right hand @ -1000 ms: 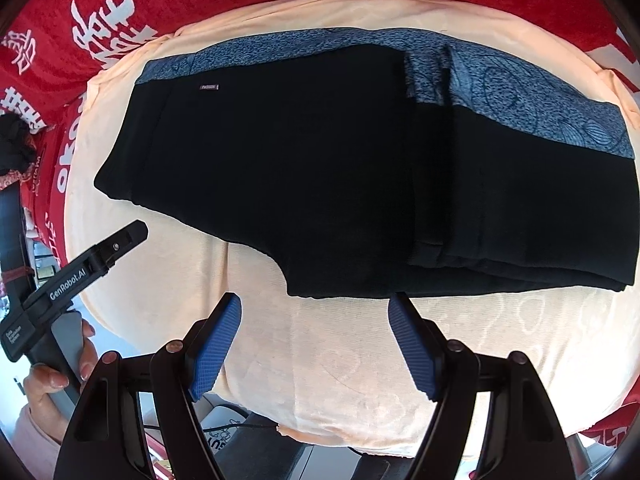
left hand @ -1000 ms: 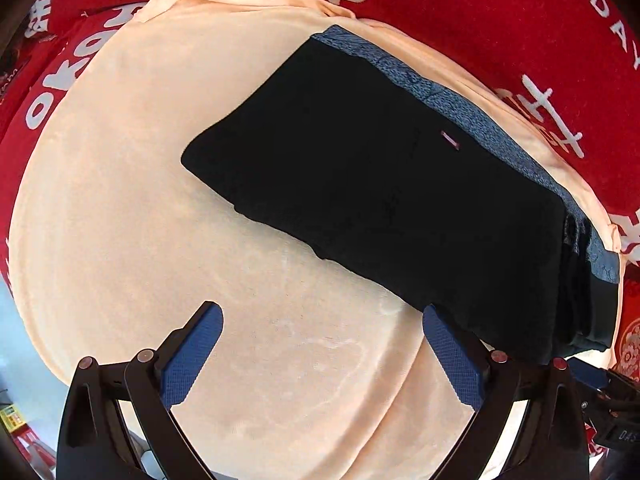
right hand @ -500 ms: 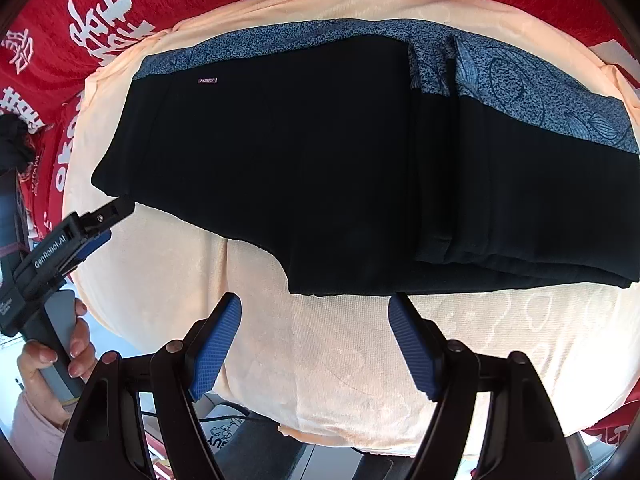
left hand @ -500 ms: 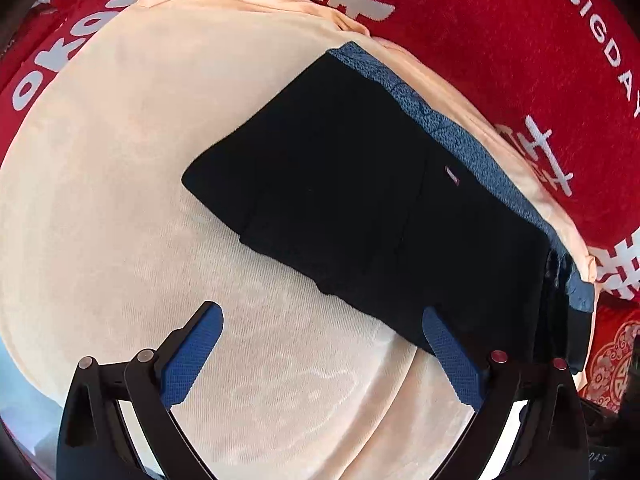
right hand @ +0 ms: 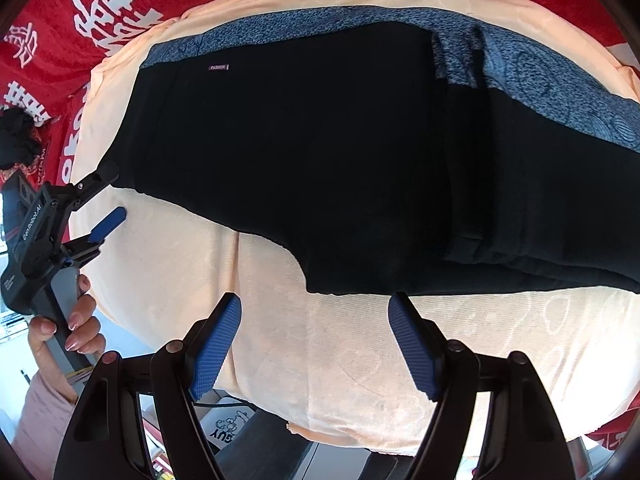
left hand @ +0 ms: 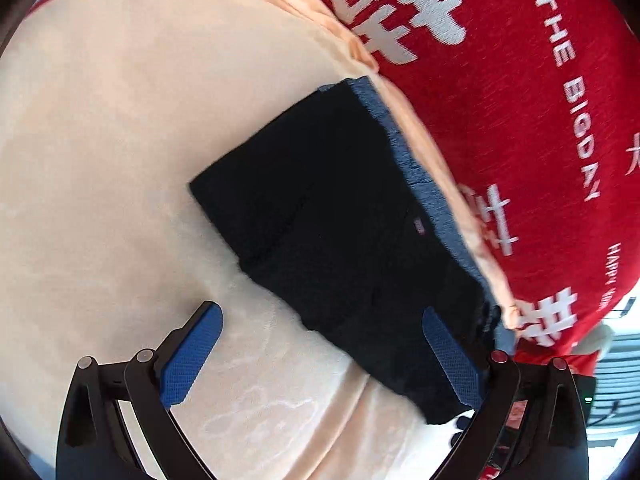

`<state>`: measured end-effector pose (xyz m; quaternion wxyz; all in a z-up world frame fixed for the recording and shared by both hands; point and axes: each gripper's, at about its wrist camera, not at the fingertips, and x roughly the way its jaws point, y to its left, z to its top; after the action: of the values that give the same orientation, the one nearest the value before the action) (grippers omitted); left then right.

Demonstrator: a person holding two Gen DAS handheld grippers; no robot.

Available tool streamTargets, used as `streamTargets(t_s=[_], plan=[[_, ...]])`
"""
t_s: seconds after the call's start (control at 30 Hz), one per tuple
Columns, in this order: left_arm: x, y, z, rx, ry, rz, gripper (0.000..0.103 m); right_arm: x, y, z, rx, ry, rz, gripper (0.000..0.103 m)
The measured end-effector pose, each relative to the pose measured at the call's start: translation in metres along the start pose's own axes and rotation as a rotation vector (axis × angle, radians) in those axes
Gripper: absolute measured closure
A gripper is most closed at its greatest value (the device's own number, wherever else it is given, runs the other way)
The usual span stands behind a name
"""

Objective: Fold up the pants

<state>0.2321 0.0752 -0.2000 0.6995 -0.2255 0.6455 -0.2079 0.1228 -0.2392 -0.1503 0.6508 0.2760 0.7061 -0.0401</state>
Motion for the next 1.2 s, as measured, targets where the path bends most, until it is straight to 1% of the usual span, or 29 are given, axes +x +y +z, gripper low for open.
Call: streamTargets(t_s=[0.1, 0.2, 0.27, 0.4, 0.47, 0.5, 0.57, 0.6, 0.63, 0.67, 0.7, 0.73, 0.77, 0.8, 0.87, 0.9, 0.97, 1.03, 1.1, 1.13, 1.2], plan=[[0.006, 0.001, 0.000, -0.034, 0.001, -0.088, 0.002, 0.004, 0.003, 0.002, -0.007, 0.010, 0.005, 0.024], [0.011, 0.001, 0.002, -0.048, -0.006, -0.137, 0.002, 0.006, 0.004, 0.003, -0.010, 0.013, 0.010, 0.024], [0.016, -0.002, 0.004, -0.048, -0.027, -0.143, 0.002, 0.006, 0.004, 0.004, -0.014, 0.011, 0.017, 0.024], [0.018, -0.015, 0.011, -0.069, -0.068, -0.113, 0.002, 0.008, 0.005, 0.005, -0.019, 0.015, 0.021, 0.024], [0.010, -0.026, 0.012, -0.053, -0.108, -0.136, 0.002, 0.007, 0.005, 0.005, -0.019, 0.013, 0.027, 0.024], [0.009, -0.030, 0.013, -0.034, -0.118, -0.127, 0.002, 0.006, 0.005, 0.006, -0.019, 0.009, 0.032, 0.024], [0.020, -0.030, 0.015, -0.018, -0.091, -0.049, 0.002, 0.002, 0.006, 0.007, -0.027, -0.004, 0.043, 0.024], [0.028, -0.028, 0.016, -0.024, -0.071, -0.002, 0.005, 0.001, 0.006, 0.007, -0.031, -0.007, 0.044, 0.024], [0.031, -0.028, 0.017, -0.019, -0.069, 0.020, 0.005, -0.001, 0.007, 0.010, -0.041, -0.010, 0.039, 0.024], [0.030, -0.031, 0.017, -0.006, -0.081, 0.040, 0.013, -0.003, 0.008, 0.012, -0.049, -0.011, 0.036, 0.024], [0.030, -0.038, 0.017, 0.016, -0.086, 0.101, 0.031, -0.005, 0.008, 0.015, -0.056, -0.014, 0.034, 0.024], [0.033, -0.044, 0.016, 0.051, -0.080, 0.176, 0.044, -0.008, 0.009, 0.019, -0.063, -0.019, 0.036, 0.024], [0.033, -0.047, 0.016, 0.072, -0.082, 0.227, 0.059, -0.013, 0.010, 0.025, -0.073, -0.026, 0.044, 0.024], [0.034, -0.049, 0.016, 0.098, -0.082, 0.249, 0.061, -0.018, 0.011, 0.032, -0.085, -0.035, 0.047, 0.024], [0.032, -0.056, 0.013, 0.148, -0.102, 0.270, 0.064, -0.029, 0.016, 0.047, -0.117, -0.053, 0.042, 0.024], [0.030, -0.065, 0.010, 0.215, -0.118, 0.308, 0.064, -0.035, 0.020, 0.057, -0.137, -0.066, 0.046, 0.024], [0.033, -0.093, -0.006, 0.425, -0.173, 0.431, 0.065, -0.048, 0.030, 0.076, -0.181, -0.086, 0.052, 0.024], [0.039, -0.116, -0.027, 0.617, -0.220, 0.539, 0.065, -0.057, 0.041, 0.097, -0.209, -0.085, 0.072, 0.024], [0.046, -0.130, -0.042, 0.748, -0.245, 0.601, 0.065, -0.061, 0.056, 0.120, -0.228, -0.063, 0.110, 0.024], [0.047, -0.132, -0.046, 0.780, -0.251, 0.615, 0.065, -0.060, 0.069, 0.135, -0.241, -0.024, 0.145, 0.023], [0.050, -0.137, -0.051, 0.830, -0.261, 0.641, 0.065, -0.053, 0.096, 0.158, -0.256, 0.031, 0.177, 0.022]])
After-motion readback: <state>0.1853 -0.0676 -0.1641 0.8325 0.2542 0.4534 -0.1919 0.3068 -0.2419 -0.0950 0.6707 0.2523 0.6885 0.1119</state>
